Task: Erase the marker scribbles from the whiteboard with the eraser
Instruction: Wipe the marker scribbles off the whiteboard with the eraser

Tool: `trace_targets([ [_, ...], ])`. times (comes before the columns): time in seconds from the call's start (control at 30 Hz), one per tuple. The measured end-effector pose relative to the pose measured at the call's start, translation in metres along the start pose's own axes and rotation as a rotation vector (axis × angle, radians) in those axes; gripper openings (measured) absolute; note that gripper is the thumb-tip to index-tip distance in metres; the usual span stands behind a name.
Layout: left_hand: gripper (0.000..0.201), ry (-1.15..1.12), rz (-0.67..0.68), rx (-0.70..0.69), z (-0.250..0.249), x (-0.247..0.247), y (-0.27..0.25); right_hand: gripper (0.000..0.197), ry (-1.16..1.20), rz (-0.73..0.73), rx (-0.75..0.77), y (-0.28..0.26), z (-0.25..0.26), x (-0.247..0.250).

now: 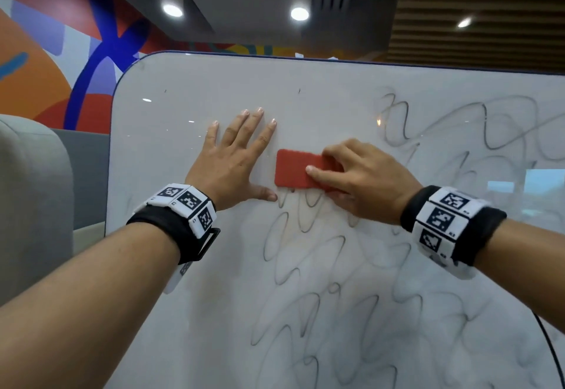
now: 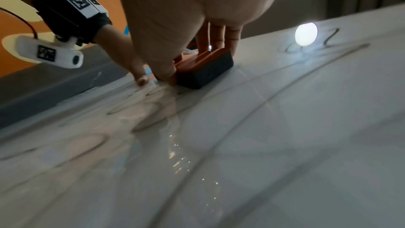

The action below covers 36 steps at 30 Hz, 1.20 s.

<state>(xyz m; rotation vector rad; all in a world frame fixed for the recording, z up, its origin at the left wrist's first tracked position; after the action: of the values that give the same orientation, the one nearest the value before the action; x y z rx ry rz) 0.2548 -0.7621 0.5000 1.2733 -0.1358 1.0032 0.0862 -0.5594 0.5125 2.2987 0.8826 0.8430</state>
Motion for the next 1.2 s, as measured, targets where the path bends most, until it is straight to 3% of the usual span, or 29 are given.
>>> trace_targets([
  [0.2,0.123,-0.003,0.012,0.013,-0.001,0.0,-0.001,0.049,-0.045,-0.09,-0.278,0.021,-0.019,0.014],
  [0.37,0.125,0.0,-0.001,0.006,-0.001,-0.001,-0.002,0.045,0.005,-0.013,-0.055,-0.006,0.014,-0.01],
  [0.5,0.125,0.008,0.01,0.009,-0.001,-0.001,-0.003,0.037,-0.022,-0.002,0.047,0.007,-0.001,0.002],
  [0.67,0.124,-0.006,0.018,0.017,-0.002,-0.001,-0.003,0.048,-0.082,-0.058,-0.224,0.026,-0.023,0.018],
  [0.73,0.126,-0.009,0.012,0.018,-0.002,-0.002,-0.003,0.047,-0.056,-0.064,-0.197,0.017,-0.006,0.008],
  [0.83,0.13,-0.005,0.016,0.013,-0.002,-0.002,-0.004,0.04,-0.009,-0.001,-0.033,-0.002,0.022,-0.008],
  [0.93,0.132,-0.001,0.031,0.01,-0.003,-0.002,-0.004,0.036,-0.011,0.018,0.039,0.003,0.015,-0.002],
  [1.1,0.131,0.001,0.05,0.016,-0.004,-0.001,-0.005,0.048,-0.059,-0.034,-0.199,0.029,-0.016,0.016],
  [1.2,0.133,-0.006,0.051,0.014,-0.003,-0.001,-0.006,0.047,-0.025,-0.058,-0.183,0.013,0.003,0.002],
])
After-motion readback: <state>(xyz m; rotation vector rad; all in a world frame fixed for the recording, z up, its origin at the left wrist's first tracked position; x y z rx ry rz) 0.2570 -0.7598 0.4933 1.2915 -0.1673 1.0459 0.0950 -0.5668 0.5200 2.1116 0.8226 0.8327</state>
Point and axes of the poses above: each hand's wrist, its own y-axis towards the middle knuckle, its own x-axis out of the back of the hand, z = x × y, the point moved 1 cm from there along y, towards the middle knuckle, and after that the axes turned 7 degrees about -x, right-handed, at the moved point
